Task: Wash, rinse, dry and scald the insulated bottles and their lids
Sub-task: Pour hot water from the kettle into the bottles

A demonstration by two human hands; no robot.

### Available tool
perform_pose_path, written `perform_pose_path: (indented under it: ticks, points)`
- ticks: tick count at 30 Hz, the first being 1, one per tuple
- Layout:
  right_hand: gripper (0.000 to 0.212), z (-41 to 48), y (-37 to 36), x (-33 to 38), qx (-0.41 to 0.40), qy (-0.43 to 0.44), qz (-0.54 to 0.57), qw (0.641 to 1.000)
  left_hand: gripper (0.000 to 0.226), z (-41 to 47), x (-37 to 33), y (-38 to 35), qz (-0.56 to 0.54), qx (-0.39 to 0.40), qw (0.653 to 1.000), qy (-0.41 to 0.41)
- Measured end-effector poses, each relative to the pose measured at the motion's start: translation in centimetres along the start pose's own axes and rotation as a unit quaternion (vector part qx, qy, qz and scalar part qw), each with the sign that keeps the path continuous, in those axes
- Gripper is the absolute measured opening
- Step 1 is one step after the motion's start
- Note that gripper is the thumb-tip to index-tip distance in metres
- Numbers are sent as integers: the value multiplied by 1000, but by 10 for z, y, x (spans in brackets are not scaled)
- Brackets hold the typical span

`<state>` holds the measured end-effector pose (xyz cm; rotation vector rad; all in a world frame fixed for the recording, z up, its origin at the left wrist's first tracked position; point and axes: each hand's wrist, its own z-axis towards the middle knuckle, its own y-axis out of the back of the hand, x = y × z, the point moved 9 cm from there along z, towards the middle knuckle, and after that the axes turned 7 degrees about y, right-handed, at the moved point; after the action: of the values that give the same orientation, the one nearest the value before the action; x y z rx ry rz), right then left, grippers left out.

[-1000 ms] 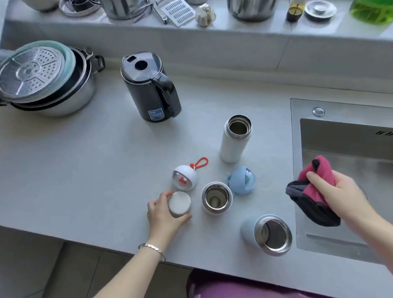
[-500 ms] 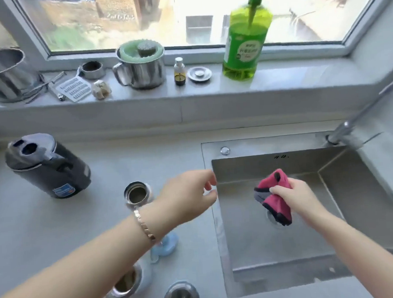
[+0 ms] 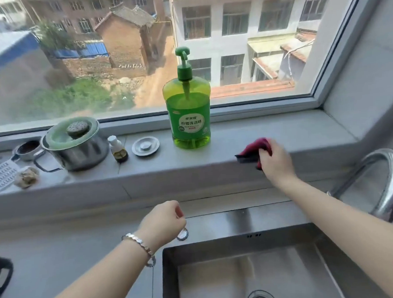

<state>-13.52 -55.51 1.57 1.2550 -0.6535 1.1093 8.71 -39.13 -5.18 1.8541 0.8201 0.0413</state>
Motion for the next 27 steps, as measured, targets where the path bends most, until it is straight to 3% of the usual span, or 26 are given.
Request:
perform_pose_path:
  ticks: [3, 5, 7, 12, 15, 18, 22, 27]
  points:
    - [41, 46, -33, -5, 66, 147, -167, 973, 9, 15, 0, 9, -2, -12, 1000, 11]
    - [54, 52, -66, -39, 189, 122, -337, 914, 8, 22, 3, 12, -3, -13, 1000, 23]
    - [56, 47, -86, -69, 288, 78, -414, 860, 6, 26, 6, 12, 0, -10, 999, 31]
    - [59, 37, -81, -52, 295, 60, -431, 851, 5, 12, 8, 19, 5, -16, 1000, 12]
    - [46, -1, -86, -18, 287, 69, -361, 885, 6, -20, 18, 36, -4, -40, 999, -10]
    - [35, -69, -119, 20, 370, 55, -296, 879, 12, -67, 47, 63, 5, -90, 995, -35]
    - [33, -164, -188, 92, 464, 112, -305, 824, 20, -133, 129, 112, 77, -194, 977, -28]
    - [31, -242, -281, 187, 472, 158, -250, 830, 16, -193, 291, 149, 88, -249, 961, 88]
